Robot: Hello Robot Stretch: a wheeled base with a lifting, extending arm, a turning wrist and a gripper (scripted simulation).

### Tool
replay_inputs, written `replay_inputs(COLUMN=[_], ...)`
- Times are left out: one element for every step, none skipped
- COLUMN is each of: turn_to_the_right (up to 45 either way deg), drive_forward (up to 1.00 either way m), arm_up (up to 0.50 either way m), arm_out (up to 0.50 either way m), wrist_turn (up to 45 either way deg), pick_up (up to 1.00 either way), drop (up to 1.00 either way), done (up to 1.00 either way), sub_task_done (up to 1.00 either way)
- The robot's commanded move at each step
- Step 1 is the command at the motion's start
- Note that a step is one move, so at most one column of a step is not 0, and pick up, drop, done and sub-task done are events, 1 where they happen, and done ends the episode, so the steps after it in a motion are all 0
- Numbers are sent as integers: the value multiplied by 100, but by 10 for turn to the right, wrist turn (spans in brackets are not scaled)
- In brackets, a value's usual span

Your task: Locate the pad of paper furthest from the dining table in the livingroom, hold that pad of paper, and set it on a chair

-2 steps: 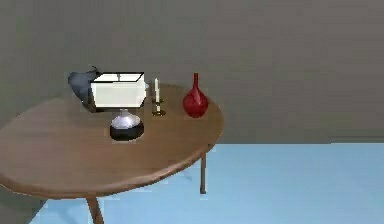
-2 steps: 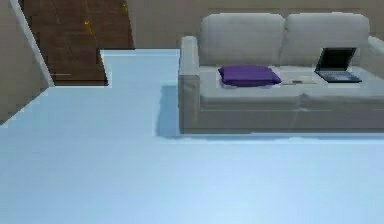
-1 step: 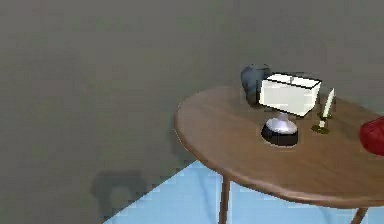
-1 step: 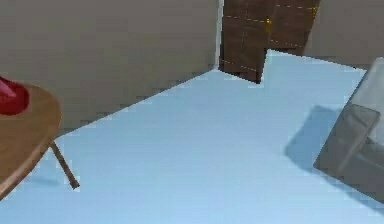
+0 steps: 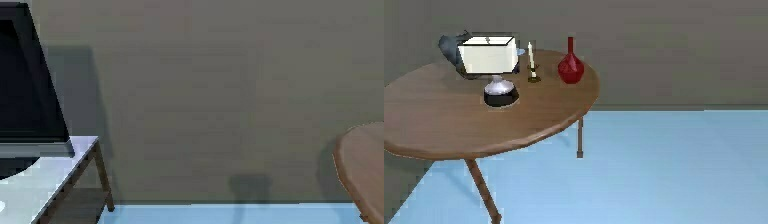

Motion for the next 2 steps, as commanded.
replay_inputs(turn_to_the_right=[0, -450], drive_forward=[30, 0], arm_up=[0, 0], arm_out=[0, 0], wrist_turn=[0, 0], pick_up=[0, 0], drop=[0, 0], done=[0, 0], sub_task_done=[0, 0])
